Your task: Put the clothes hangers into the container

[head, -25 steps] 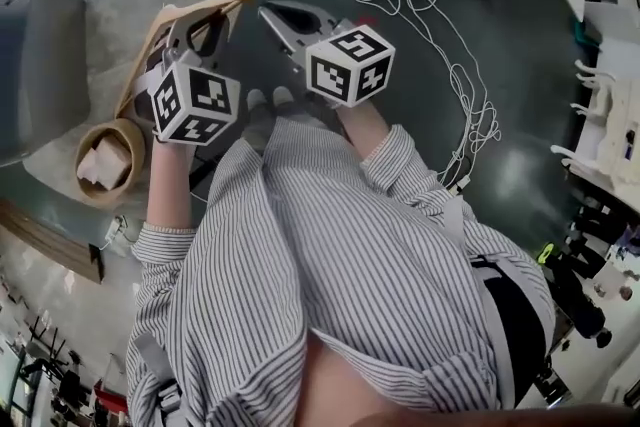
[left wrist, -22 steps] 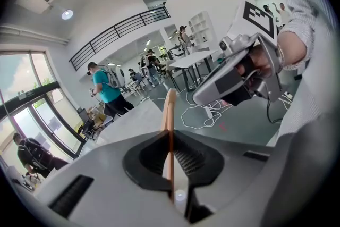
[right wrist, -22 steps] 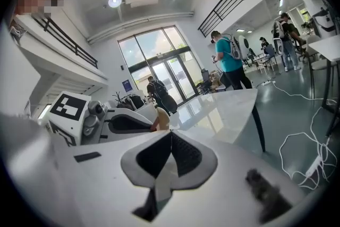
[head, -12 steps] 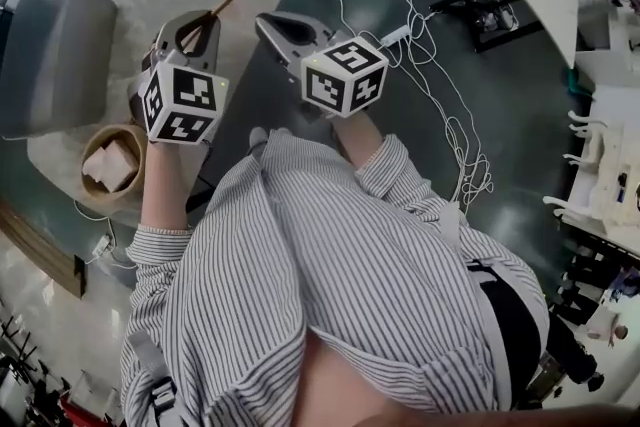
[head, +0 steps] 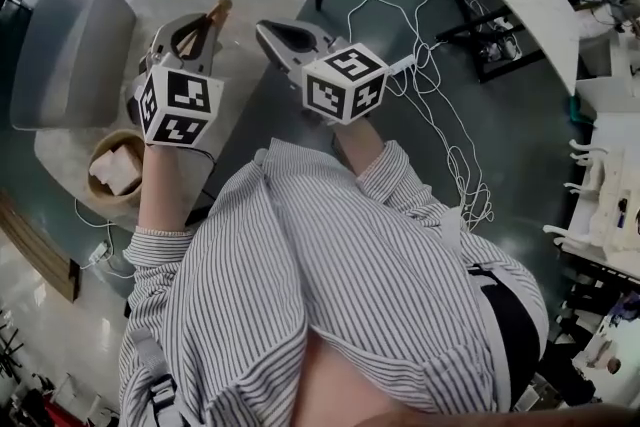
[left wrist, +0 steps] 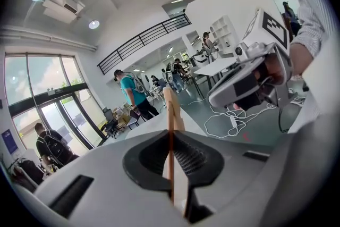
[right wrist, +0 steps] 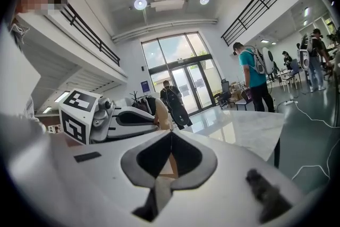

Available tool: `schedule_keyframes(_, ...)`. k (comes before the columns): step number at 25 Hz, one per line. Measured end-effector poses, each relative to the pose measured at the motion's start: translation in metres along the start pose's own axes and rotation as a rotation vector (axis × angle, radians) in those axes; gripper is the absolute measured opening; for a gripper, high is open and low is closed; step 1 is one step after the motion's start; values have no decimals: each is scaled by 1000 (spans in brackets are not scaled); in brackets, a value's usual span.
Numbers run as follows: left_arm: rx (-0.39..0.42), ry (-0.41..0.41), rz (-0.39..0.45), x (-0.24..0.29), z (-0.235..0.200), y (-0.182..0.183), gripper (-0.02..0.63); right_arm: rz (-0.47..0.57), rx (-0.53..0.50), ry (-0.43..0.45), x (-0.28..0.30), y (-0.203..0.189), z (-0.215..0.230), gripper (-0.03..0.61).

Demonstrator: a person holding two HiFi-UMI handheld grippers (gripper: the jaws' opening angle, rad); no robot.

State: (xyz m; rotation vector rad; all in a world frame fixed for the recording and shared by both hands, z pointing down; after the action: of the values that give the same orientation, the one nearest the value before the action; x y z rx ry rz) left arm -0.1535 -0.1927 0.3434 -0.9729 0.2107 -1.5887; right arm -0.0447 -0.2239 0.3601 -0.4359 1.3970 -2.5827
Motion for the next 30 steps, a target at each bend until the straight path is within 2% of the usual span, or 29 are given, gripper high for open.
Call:
schedule_keyframes(9,-62,68,5,-18,-22,0,31,12,-17,45,7,11,-9,15)
schedule_keyframes(23,-137,209,9,-55,-63,22,31,12,-81,193,25,44,-39,15)
schedule_keyframes(30,-293,231,76,-80,-80,24,31,21,-124,248,37,49,-64,15)
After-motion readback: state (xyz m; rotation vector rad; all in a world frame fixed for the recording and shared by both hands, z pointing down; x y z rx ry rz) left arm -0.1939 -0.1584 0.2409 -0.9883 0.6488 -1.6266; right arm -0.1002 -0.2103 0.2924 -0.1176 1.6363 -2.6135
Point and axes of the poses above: the fingertips, and each gripper's own axes: x forward along the fingers, z to its right, y out of its top, the point moved 4 cm from there along -x, backward along the fingers, and after that the axes turned 12 degrees about x, right-handed, at the moved point
